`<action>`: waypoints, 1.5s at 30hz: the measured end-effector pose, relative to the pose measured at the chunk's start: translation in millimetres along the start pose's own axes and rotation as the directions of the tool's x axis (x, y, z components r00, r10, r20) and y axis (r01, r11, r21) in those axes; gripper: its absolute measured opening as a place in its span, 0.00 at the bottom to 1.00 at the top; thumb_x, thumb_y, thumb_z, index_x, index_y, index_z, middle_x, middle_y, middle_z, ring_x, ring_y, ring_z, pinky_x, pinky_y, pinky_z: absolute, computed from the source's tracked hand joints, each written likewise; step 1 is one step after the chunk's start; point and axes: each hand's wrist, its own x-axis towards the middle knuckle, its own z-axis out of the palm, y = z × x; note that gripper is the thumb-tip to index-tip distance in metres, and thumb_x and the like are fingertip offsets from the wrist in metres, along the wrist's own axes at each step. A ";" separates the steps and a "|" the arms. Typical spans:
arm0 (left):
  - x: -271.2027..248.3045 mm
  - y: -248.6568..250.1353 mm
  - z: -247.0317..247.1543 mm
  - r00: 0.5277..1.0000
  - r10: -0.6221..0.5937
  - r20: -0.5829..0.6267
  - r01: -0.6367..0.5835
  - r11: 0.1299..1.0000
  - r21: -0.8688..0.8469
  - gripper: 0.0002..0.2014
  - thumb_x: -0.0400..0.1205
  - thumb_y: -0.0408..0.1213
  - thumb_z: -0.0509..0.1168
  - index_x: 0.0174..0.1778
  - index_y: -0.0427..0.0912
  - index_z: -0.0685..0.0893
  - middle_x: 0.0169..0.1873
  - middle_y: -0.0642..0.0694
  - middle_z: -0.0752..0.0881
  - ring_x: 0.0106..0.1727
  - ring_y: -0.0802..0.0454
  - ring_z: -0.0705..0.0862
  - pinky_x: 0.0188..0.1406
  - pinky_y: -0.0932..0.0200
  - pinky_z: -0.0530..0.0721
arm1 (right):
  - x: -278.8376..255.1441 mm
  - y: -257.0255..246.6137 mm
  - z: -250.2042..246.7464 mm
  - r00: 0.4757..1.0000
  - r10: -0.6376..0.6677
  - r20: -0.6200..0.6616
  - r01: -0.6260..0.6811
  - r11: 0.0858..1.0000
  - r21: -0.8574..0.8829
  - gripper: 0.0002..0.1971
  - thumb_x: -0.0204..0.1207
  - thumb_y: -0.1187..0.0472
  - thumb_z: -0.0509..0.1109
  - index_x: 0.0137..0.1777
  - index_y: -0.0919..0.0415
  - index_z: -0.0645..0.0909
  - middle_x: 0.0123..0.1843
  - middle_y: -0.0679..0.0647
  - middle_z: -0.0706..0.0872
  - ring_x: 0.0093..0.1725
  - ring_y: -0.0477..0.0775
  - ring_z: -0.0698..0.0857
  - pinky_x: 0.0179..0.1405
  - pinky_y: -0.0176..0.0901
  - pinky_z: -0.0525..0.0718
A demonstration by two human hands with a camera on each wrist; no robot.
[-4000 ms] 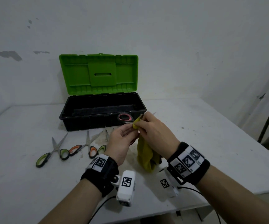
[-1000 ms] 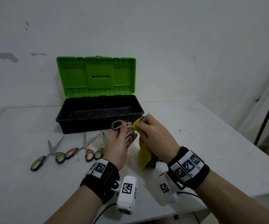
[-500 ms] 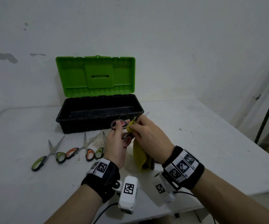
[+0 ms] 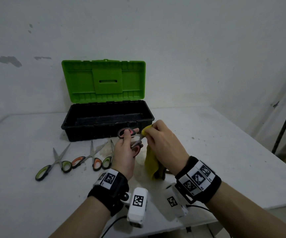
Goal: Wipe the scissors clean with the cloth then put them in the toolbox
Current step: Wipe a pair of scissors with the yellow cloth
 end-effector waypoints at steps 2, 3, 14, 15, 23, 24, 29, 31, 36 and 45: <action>-0.1 -0.7 1.5 1.000 -0.001 0.017 0.000 1.000 0.018 0.19 0.90 0.52 0.57 0.57 0.48 0.91 0.54 0.41 0.93 0.58 0.44 0.90 0.64 0.43 0.85 | -2.5 -7.0 1.4 0.997 -0.074 0.016 0.074 0.997 0.011 0.04 0.79 0.66 0.69 0.50 0.63 0.85 0.47 0.56 0.76 0.36 0.55 0.78 0.33 0.45 0.81; -0.4 -0.1 2.6 1.000 -0.004 0.023 0.003 1.000 0.019 0.19 0.90 0.52 0.57 0.56 0.48 0.91 0.54 0.41 0.93 0.59 0.44 0.90 0.64 0.43 0.85 | -4.7 -9.3 3.5 0.995 -0.096 0.032 0.095 0.995 0.015 0.04 0.79 0.66 0.70 0.49 0.63 0.85 0.47 0.56 0.76 0.36 0.55 0.79 0.33 0.45 0.82; 0.4 10.1 7.6 1.000 0.016 0.019 -0.015 0.997 -0.080 0.19 0.91 0.51 0.54 0.56 0.45 0.88 0.47 0.45 0.94 0.53 0.47 0.92 0.56 0.52 0.89 | -6.6 -7.2 -1.5 0.999 -0.041 -0.013 0.042 0.998 0.055 0.06 0.81 0.64 0.68 0.49 0.65 0.85 0.47 0.56 0.77 0.37 0.55 0.78 0.37 0.41 0.77; -0.1 10.5 9.2 1.000 0.017 0.025 -0.015 0.996 -0.085 0.19 0.91 0.50 0.53 0.55 0.46 0.88 0.45 0.46 0.94 0.51 0.49 0.93 0.55 0.52 0.89 | -8.2 -9.7 2.5 0.999 -0.043 -0.011 0.044 0.997 0.062 0.06 0.81 0.64 0.68 0.48 0.65 0.85 0.46 0.57 0.77 0.36 0.55 0.78 0.37 0.43 0.78; 6.1 4.4 -0.5 0.998 0.007 -0.064 -0.010 0.999 -0.035 0.24 0.87 0.60 0.57 0.54 0.44 0.88 0.54 0.38 0.92 0.59 0.40 0.90 0.65 0.40 0.85 | -19.3 -10.5 1.8 0.995 -0.095 0.006 0.093 0.982 0.165 0.08 0.82 0.61 0.67 0.52 0.64 0.85 0.50 0.55 0.78 0.40 0.56 0.81 0.41 0.50 0.83; 5.3 4.4 0.5 0.999 0.011 -0.053 -0.013 1.000 -0.022 0.24 0.86 0.61 0.57 0.54 0.45 0.89 0.53 0.39 0.92 0.58 0.41 0.90 0.66 0.39 0.84 | -17.5 -10.1 2.0 0.996 -0.084 -0.034 0.089 0.982 0.166 0.08 0.82 0.61 0.67 0.52 0.65 0.85 0.50 0.56 0.78 0.40 0.56 0.81 0.41 0.51 0.83; 0.7 7.1 7.3 0.998 0.037 -0.048 -0.036 0.999 0.025 0.20 0.88 0.57 0.57 0.48 0.47 0.88 0.43 0.45 0.94 0.50 0.45 0.92 0.54 0.45 0.87 | -12.2 -6.9 4.6 0.992 -0.042 -0.123 0.062 0.985 0.160 0.09 0.83 0.61 0.66 0.55 0.64 0.85 0.48 0.56 0.78 0.40 0.55 0.80 0.38 0.50 0.83; -0.1 6.1 8.1 0.995 0.043 -0.092 -0.038 0.998 0.054 0.24 0.80 0.67 0.60 0.47 0.49 0.88 0.46 0.41 0.92 0.51 0.40 0.90 0.56 0.36 0.86 | -7.6 -0.7 2.6 0.984 0.045 -0.171 -0.017 0.986 0.166 0.09 0.83 0.60 0.68 0.55 0.63 0.86 0.48 0.54 0.78 0.39 0.52 0.80 0.39 0.47 0.83; 3.4 6.1 7.5 0.992 0.071 -0.100 -0.066 0.996 0.058 0.24 0.77 0.69 0.60 0.48 0.54 0.91 0.52 0.38 0.92 0.55 0.36 0.88 0.58 0.38 0.84 | -4.5 8.6 -3.9 0.963 0.114 -0.244 -0.074 0.983 0.167 0.07 0.81 0.62 0.69 0.54 0.63 0.86 0.48 0.54 0.78 0.39 0.51 0.79 0.39 0.44 0.82; -1.3 -0.6 8.2 0.980 0.201 -0.007 -0.196 0.963 0.184 0.18 0.86 0.60 0.56 0.56 0.61 0.89 0.54 0.48 0.92 0.60 0.47 0.90 0.63 0.37 0.87 | -7.7 -8.6 1.5 0.990 -0.075 -0.122 0.083 0.995 0.060 0.06 0.82 0.63 0.67 0.50 0.65 0.83 0.46 0.56 0.76 0.37 0.55 0.78 0.33 0.51 0.83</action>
